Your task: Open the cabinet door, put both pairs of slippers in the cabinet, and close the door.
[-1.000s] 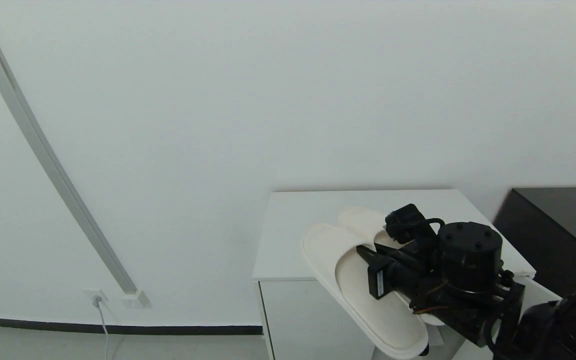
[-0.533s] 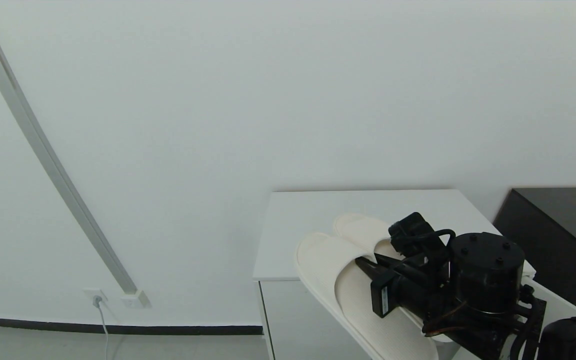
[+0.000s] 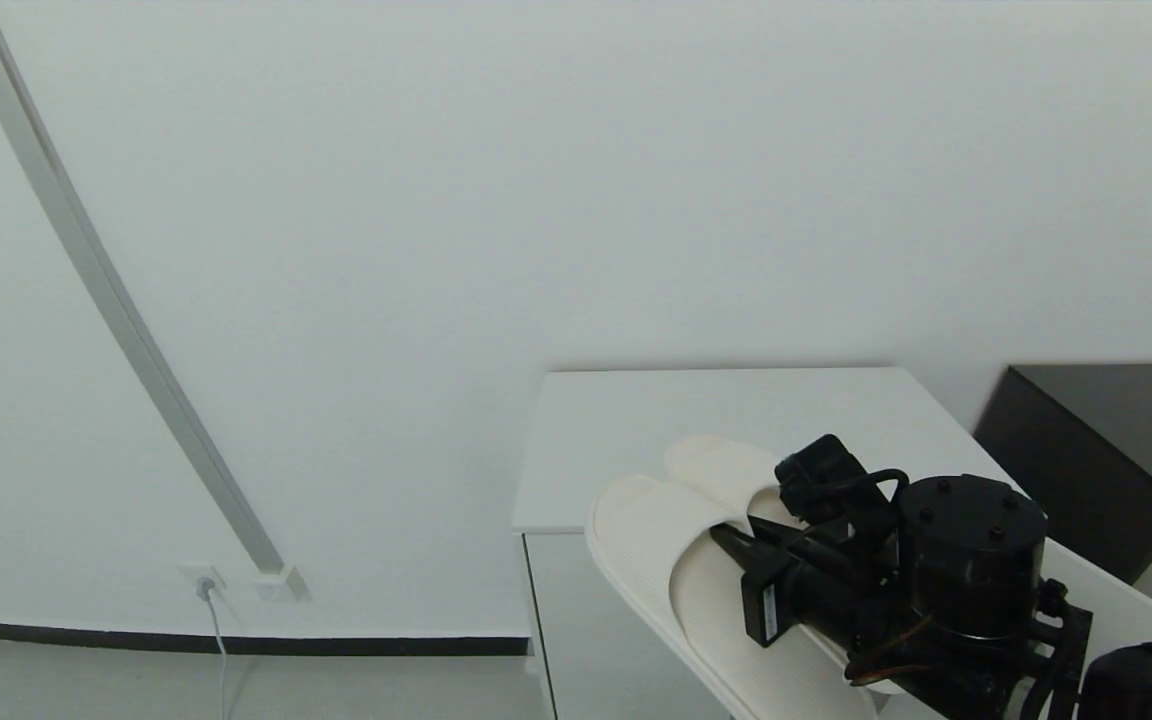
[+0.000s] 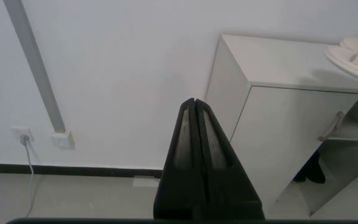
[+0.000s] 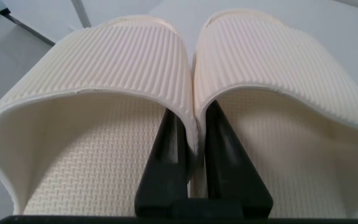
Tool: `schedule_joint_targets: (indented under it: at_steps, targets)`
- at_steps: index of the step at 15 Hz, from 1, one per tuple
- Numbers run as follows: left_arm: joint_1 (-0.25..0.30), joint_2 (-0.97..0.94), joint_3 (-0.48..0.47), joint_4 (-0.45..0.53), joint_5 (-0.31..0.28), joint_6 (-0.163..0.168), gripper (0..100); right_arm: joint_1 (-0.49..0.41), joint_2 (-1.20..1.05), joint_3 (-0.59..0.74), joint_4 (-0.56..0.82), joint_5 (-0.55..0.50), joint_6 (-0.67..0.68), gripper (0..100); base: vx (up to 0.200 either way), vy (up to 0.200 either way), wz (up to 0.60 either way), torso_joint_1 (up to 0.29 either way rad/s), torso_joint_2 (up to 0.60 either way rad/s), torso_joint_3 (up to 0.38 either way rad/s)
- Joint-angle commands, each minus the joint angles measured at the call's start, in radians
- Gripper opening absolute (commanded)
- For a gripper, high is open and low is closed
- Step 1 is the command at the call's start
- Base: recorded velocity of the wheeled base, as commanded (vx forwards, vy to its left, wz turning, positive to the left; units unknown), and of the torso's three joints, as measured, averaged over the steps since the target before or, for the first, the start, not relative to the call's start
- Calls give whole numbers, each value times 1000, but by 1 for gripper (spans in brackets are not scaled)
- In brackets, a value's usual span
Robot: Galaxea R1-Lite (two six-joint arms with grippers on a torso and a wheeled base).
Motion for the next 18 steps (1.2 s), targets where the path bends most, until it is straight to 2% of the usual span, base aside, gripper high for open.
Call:
schedule_joint_targets:
  at_steps: [1,7,18]
  targets:
    - [0,0,0,1,0,0,0,0,9,0,0,-1,0,0,-200,0,0,-7,-7,7]
    - [0,0,0,1,0,-3,0,1,13,3,0,1,0,0,-200,0,0,0,2,5]
    - [0,0,0,0,2,-3,0,0,39,0,-6,-1,0,0,0,0,0,0,0,0]
